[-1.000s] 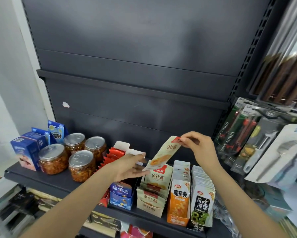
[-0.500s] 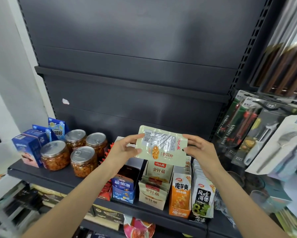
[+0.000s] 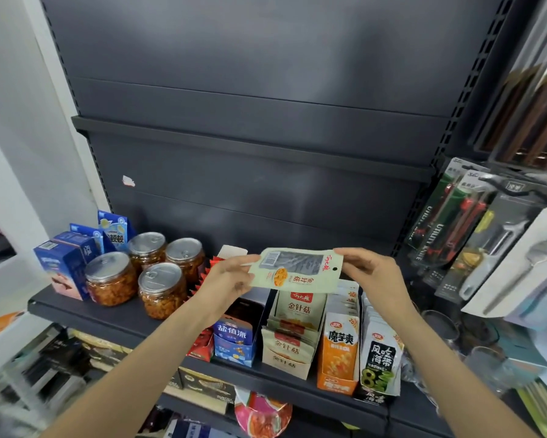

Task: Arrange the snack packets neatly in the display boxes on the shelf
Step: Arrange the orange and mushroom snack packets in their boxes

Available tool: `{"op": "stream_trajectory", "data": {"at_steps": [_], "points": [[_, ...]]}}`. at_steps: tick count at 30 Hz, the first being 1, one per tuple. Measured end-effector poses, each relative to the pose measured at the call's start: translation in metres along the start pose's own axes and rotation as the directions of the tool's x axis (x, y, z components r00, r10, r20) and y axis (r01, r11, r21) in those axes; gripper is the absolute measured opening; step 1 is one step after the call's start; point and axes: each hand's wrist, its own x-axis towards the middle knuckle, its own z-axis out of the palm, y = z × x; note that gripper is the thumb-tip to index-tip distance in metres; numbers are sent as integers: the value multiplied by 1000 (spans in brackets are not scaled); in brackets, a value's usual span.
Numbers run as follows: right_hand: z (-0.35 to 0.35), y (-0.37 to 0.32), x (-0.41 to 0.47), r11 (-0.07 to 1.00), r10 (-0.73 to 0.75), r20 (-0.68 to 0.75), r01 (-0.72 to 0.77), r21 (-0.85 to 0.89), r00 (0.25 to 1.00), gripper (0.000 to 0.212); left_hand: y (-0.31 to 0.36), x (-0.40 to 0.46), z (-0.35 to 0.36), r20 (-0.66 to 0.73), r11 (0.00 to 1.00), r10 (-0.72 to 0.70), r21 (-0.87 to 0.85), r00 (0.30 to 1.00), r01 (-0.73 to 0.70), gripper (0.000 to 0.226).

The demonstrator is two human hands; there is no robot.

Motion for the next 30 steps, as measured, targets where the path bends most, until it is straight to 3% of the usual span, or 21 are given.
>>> {"op": "stream_trajectory", "data": {"at_steps": [4,6,9,12,15,18,20,24,27,30], "points": [[-5,2,3,990,-68,-53,61,-124,996,15,-6,8,4,-33,989,-121,-95,992,117,33],[-8,7,4,992,-63,-68,55,-115,996,12,-11,13,8,-54,990,-130,-52,990,128,28],[-9,19,7,997,3,-78,-9,-70,997,11,-19,20,14,-92,983,-171,55,981,177,28],[-6,37,6,990,127,-58,-123,74,990,21,-22,28,17,-101,972,-231,6,968,233,28],[-5,57,2,982,186,-7,-186,42,982,28,-28,33,16,-87,954,-160,241,983,177,15],[-4,72,1,966,216,55,-205,-158,975,15,-41,39,11,65,768,-72,640,995,14,15],[-1,75,4,950,217,60,-196,-245,974,8,-46,41,8,195,602,-109,793,975,-92,18],[13,76,11,906,181,113,-121,-405,977,10,-46,44,9,306,413,-153,884,940,-221,27],[27,82,15,886,172,212,-57,-460,962,14,-44,46,11,322,363,-151,897,935,-251,25],[38,90,18,869,181,205,-59,-491,962,14,-44,47,11,340,319,-135,904,931,-284,22]]}}
